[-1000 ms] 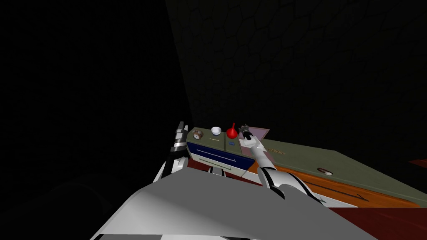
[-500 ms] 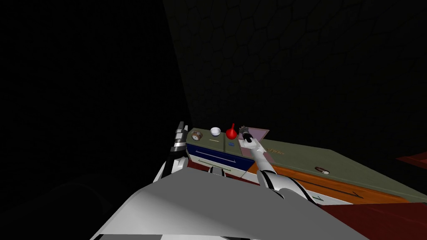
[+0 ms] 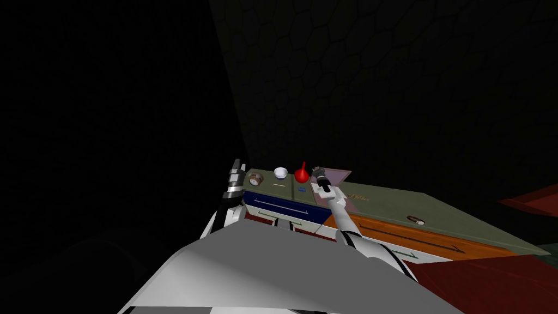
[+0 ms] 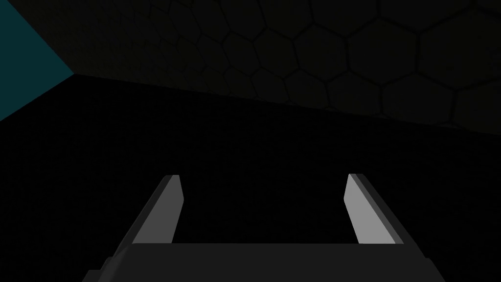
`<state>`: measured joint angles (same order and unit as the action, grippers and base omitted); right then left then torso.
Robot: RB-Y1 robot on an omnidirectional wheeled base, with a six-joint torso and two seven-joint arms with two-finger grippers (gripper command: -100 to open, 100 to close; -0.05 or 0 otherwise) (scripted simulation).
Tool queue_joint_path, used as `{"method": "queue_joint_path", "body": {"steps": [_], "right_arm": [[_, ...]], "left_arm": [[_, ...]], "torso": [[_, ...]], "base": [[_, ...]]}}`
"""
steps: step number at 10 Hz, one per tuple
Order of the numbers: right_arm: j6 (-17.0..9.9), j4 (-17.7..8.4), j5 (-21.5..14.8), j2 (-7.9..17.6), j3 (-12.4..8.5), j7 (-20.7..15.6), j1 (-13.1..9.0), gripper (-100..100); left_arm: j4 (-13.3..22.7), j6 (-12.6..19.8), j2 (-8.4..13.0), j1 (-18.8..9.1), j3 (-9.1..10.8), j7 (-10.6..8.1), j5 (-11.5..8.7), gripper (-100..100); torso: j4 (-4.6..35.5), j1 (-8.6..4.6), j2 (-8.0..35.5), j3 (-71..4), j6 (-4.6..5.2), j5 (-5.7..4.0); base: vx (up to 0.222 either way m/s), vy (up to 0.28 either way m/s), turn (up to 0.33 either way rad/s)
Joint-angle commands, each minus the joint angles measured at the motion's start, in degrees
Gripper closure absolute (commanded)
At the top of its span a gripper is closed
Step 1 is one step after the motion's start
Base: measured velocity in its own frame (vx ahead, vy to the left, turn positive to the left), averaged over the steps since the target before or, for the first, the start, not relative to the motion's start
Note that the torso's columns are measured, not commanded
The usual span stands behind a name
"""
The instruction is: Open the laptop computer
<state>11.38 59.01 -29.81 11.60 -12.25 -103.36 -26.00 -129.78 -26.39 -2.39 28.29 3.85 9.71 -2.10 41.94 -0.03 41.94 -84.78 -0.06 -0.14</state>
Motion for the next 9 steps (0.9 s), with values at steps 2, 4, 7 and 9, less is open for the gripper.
{"method": "queue_joint_path", "body": {"steps": [2,4,7,9], "right_arm": [[5.59,1.59,0.10,-2.07,-1.68,-1.85,3.74,100],[8.84,2.82,0.17,-3.42,-2.92,-3.06,6.05,100],[14.12,4.06,0.24,-4.77,-4.15,-4.26,8.36,100],[17.40,5.30,0.31,-6.12,-5.39,-5.47,10.67,100]], "left_arm": [[0.00,0.00,0.00,0.00,0.00,0.00,0.00,0],[0.00,0.00,0.00,0.00,0.00,0.00,0.00,0],[0.00,0.00,0.00,0.00,0.00,0.00,0.00,0],[0.00,0.00,0.00,-0.01,0.00,0.00,0.00,0]], "torso": [[0.09,-0.02,-0.01,-0.02,-0.14,0.04],[0.05,-0.03,-0.02,-0.02,-0.04,0.02],[0.01,-0.10,0.03,0.02,0.06,-0.02],[0.09,-0.08,0.03,0.02,-0.11,0.01]], "base": [[0.021,0.011,-0.036],[0.044,0.032,-0.067],[0.044,0.027,-0.060],[0.021,0.013,-0.036]]}}
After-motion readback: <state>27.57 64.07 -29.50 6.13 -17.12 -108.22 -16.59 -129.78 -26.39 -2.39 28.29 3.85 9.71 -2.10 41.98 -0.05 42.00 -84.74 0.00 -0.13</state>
